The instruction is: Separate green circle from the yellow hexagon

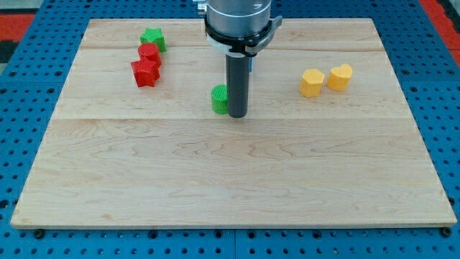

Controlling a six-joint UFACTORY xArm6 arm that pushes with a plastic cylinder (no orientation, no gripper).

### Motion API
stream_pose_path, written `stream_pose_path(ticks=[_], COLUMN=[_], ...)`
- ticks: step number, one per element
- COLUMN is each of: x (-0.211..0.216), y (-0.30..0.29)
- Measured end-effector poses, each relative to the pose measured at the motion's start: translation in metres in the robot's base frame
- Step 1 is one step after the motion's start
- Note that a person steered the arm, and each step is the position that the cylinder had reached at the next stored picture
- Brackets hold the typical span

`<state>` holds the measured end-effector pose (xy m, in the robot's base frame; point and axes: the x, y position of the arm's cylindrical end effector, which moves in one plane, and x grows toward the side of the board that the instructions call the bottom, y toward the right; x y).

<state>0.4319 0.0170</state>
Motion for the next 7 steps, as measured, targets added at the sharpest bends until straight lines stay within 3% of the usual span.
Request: stream_pose_path(ticks=[1,7], x=[-0.019,-0.016], y=[0.017,-0.112])
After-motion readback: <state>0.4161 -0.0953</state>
